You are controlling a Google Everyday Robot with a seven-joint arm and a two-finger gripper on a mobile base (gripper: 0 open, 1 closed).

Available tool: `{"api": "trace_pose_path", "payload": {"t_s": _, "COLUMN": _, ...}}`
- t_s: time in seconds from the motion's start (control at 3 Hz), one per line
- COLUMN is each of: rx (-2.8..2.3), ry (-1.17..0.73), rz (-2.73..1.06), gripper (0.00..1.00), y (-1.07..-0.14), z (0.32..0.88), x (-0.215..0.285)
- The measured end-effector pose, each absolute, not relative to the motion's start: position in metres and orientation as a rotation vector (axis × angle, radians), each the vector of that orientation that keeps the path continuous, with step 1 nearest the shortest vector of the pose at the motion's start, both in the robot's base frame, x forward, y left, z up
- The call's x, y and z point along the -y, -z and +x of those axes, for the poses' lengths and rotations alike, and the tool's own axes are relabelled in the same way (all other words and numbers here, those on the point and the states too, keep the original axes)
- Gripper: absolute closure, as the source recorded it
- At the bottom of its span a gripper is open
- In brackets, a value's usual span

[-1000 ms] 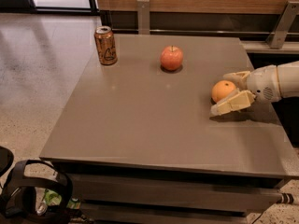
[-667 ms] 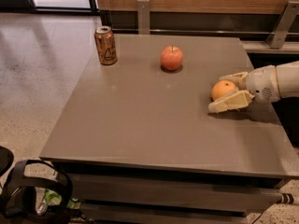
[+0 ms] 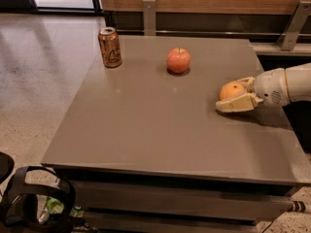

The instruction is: Move orange near orange can

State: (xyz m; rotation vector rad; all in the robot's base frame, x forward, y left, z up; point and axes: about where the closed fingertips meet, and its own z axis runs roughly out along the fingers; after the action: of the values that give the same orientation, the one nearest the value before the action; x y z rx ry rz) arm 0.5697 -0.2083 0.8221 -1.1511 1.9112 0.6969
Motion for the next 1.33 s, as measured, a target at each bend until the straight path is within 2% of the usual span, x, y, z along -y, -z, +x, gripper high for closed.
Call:
{"api": "trace_pose_path", "payload": {"t_s": 0.33, "rx": -1.910, "ry": -0.701, "rz": -1.154, "gripper": 1.00, "y": -0.821, "z": 0.570, "x": 0.206}}
{"api": "trace_pose_path", "payload": {"t_s": 1.0, "rx": -1.885, "ry": -0.702, "rz": -1.181, "gripper": 1.00, "y": -0.860, "z": 0.601, "x": 0.175}}
{"api": "trace_pose_path", "payload": {"t_s": 1.33, "rx": -1.852, "ry": -0.748, "rz": -1.212, "gripper": 1.00, "y": -0.885, "z": 0.633, "x": 0.112}}
